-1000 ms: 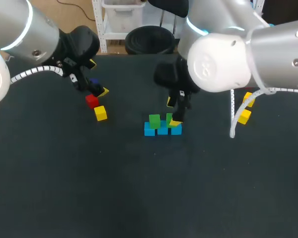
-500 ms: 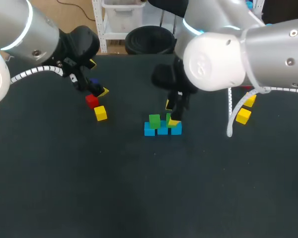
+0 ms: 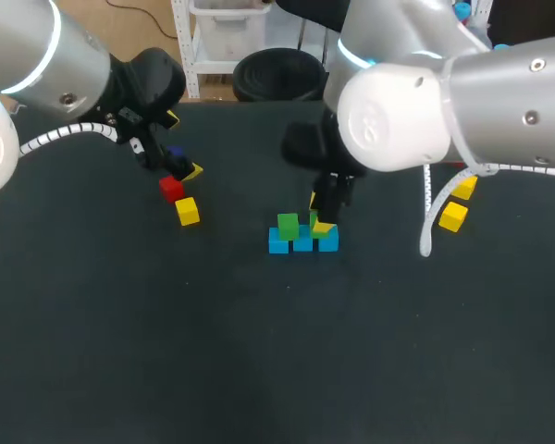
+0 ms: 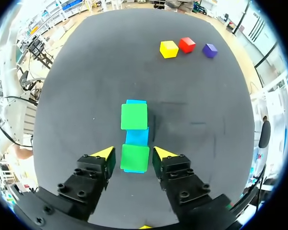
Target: Place the blue cubes, place green cubes on the blue cubes, place the yellow cubes on the green cubes, then place the red cubes on the yellow cubes, and place purple cube on the red cubes.
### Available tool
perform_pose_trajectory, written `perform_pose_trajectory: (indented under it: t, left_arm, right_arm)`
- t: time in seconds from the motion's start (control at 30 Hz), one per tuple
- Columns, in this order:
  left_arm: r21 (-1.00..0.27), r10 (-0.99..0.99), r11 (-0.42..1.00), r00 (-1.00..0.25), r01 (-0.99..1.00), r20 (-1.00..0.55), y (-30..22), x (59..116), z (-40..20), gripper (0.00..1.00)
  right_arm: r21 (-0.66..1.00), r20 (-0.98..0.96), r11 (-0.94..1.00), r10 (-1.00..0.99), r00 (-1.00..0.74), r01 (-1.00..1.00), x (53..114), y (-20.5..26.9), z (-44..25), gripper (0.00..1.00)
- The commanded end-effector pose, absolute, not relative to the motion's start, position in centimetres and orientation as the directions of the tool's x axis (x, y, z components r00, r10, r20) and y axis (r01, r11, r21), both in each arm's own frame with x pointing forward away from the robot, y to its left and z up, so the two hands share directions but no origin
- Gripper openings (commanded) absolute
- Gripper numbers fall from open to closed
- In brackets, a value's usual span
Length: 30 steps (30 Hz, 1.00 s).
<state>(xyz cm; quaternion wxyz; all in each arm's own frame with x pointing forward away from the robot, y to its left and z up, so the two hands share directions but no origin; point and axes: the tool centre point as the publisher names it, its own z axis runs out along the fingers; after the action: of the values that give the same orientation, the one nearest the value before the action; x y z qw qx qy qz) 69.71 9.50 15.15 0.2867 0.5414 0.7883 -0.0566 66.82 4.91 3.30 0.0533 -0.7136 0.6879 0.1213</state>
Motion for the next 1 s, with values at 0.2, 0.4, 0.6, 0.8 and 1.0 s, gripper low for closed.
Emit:
perform_pose_trajectory:
  t: [0.2,0.4,0.6,0.8,1.0]
  left_arm:
    - [0.219,0.821,0.404,-0.246,0.888,-0.516,9.59,69.88,15.09,1.0]
    - [0.219,0.821,0.404,-0.246,0.888,-0.516,9.59,69.88,15.09,1.0]
    - [0.219,0.821,0.404,-0.246,0.888,-0.516,9.59,69.88,15.09,1.0]
    - [0.219,0.821,0.404,-0.246,0.888,-0.516,9.59,69.88,15.09,1.0]
    - [0.219,0.821,0.404,-0.246,0.888,-0.516,9.59,69.88,15.09,1.0]
  right_arm:
    - [0.096,-0.243,-0.056,-0.97,0.032,-0.994,66.9,5.1,3.15,0.37]
    - [0.098,-0.242,-0.058,-0.97,0.033,-0.993,66.83,5.11,3.14,0.36]
    - [0.098,-0.242,-0.059,-0.97,0.034,-0.993,66.75,5.11,3.19,0.35]
    - [0.096,-0.241,-0.064,-0.97,0.039,-0.993,66.68,5.2,3.22,0.34]
    - [0.095,-0.24,-0.073,-0.97,0.048,-0.993,66.65,5.39,3.19,0.34]
